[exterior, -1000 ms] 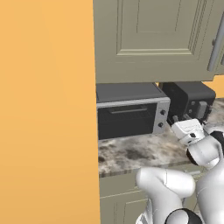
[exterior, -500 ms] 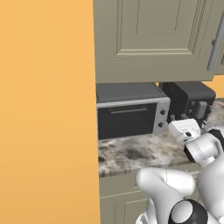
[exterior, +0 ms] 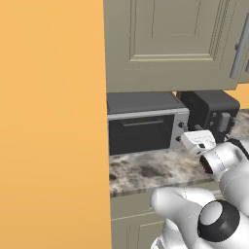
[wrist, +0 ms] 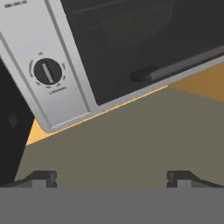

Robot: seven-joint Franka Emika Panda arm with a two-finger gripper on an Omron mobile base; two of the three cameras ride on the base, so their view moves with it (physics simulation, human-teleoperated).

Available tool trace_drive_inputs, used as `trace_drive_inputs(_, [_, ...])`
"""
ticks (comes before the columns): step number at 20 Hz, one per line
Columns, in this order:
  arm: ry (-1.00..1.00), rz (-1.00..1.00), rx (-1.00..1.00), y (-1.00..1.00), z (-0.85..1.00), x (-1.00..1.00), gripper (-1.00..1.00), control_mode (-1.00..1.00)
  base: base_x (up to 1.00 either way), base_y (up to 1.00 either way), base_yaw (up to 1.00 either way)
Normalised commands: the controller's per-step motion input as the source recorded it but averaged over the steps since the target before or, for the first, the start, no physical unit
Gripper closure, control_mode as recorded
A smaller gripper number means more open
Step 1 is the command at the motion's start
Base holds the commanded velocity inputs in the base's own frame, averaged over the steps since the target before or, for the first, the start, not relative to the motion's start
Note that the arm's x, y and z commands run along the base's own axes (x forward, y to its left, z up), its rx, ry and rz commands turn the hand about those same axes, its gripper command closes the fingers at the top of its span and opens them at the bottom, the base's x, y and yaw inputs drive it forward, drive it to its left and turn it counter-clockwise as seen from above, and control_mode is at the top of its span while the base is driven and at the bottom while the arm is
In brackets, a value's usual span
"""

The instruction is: Pull the toaster oven rack outwards. Pick up the baguette from the plate and place it on the toaster oven rack. Close the toaster oven door fully and set the temperature to the lowest setting.

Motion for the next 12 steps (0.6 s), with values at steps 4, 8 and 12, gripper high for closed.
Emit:
trace_drive_inputs(4, [0.0,-0.01,0.0,0.03,-0.21,0.29,-1.0,-1.0,0.0,0.0,0.0])
trace_drive_inputs(8, [0.0,-0.02,0.0,0.0,-0.28,0.18,-1.0,-1.0,0.0,0.0,0.0])
trace_drive_inputs(12, [0.0,-0.02,0.0,0.0,-0.26,0.17,-1.0,-1.0,0.0,0.0,0.0])
